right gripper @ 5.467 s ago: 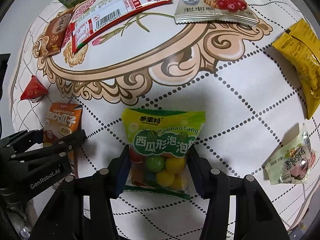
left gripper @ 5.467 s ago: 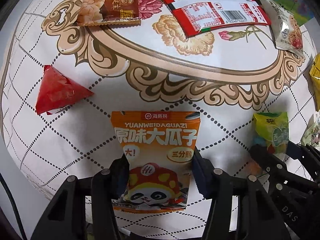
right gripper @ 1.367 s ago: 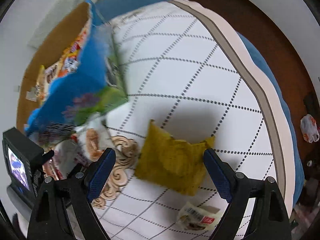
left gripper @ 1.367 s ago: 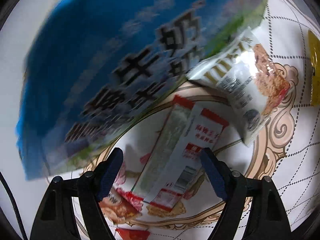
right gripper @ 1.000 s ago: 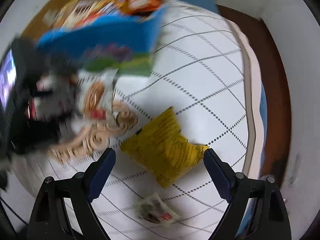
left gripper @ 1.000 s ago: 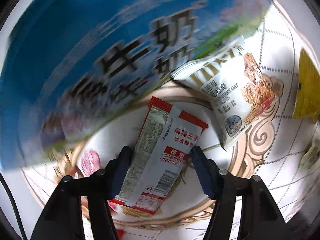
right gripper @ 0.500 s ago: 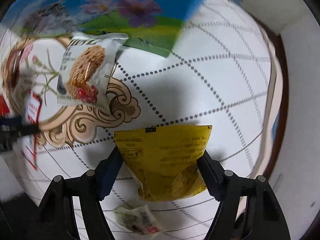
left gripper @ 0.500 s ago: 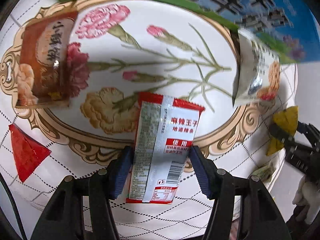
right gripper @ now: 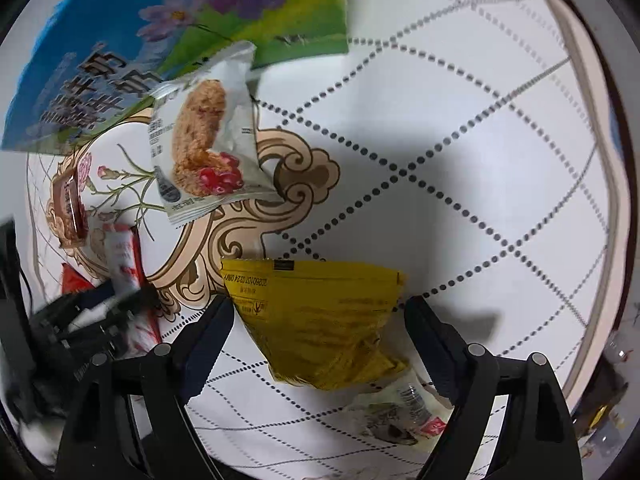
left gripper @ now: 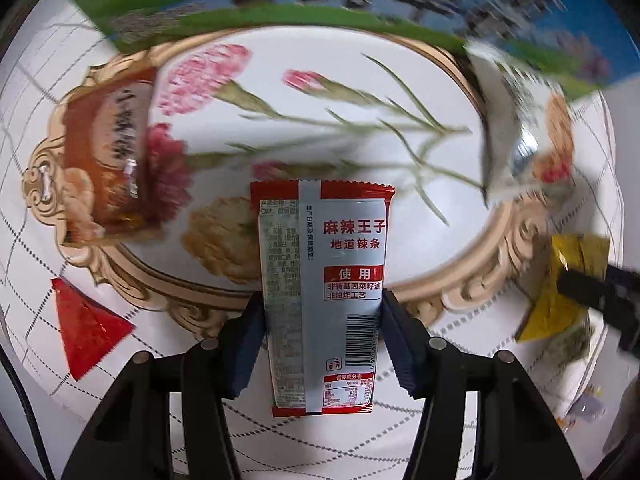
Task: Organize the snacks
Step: 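Grasp the yellow chip bag with the right tool while the left tool grasps the red-white spicy strip pack, then carry both packs into the box and open both tools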
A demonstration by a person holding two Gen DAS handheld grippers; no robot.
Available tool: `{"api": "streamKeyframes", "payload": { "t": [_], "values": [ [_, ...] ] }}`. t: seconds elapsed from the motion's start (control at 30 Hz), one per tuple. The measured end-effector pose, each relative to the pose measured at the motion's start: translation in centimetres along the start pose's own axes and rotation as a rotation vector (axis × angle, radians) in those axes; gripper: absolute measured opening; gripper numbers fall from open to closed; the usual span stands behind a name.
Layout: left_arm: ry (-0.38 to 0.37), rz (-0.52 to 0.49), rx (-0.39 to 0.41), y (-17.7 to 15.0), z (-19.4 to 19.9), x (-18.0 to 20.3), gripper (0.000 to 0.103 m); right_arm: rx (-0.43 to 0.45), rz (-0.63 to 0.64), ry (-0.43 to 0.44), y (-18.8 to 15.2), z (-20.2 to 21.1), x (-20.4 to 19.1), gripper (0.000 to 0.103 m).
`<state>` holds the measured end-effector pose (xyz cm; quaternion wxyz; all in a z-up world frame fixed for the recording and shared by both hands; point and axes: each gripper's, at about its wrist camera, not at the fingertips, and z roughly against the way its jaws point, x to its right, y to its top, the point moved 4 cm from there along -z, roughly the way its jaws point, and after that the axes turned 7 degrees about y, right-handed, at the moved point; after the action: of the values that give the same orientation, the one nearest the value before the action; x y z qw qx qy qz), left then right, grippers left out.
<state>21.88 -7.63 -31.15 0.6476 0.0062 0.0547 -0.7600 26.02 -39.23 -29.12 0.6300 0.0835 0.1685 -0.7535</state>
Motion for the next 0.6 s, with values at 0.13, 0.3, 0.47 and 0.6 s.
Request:
{"api": "streamKeyframes", "payload": {
  "t": [0.13,0.3,0.47,0.6],
  "values": [
    [-0.009,-0.013,-0.006,0.5,-0.2,-0.3,0.054,0.047,0.098,-0.093,-1.5,0.4,-1.5,0.090],
    [0.019,-0.024,0.031,-1.0,0.3,-0.3,0.053,0.048,0.141,-0.138,-3.1,-1.0,-2.1,0.086],
    [0.022,-0.010,0.079,-1.9,2.5,1.4,0.046,0.139,0.084,-0.133,-3.4,0.0,-0.5,0.054],
    [0.003,-0.015,0.112,-2.2,4.2,1.1,0.044,0.168,0.067,-0.087,-3.8,1.6,-0.7,0.053]
  ]
}}
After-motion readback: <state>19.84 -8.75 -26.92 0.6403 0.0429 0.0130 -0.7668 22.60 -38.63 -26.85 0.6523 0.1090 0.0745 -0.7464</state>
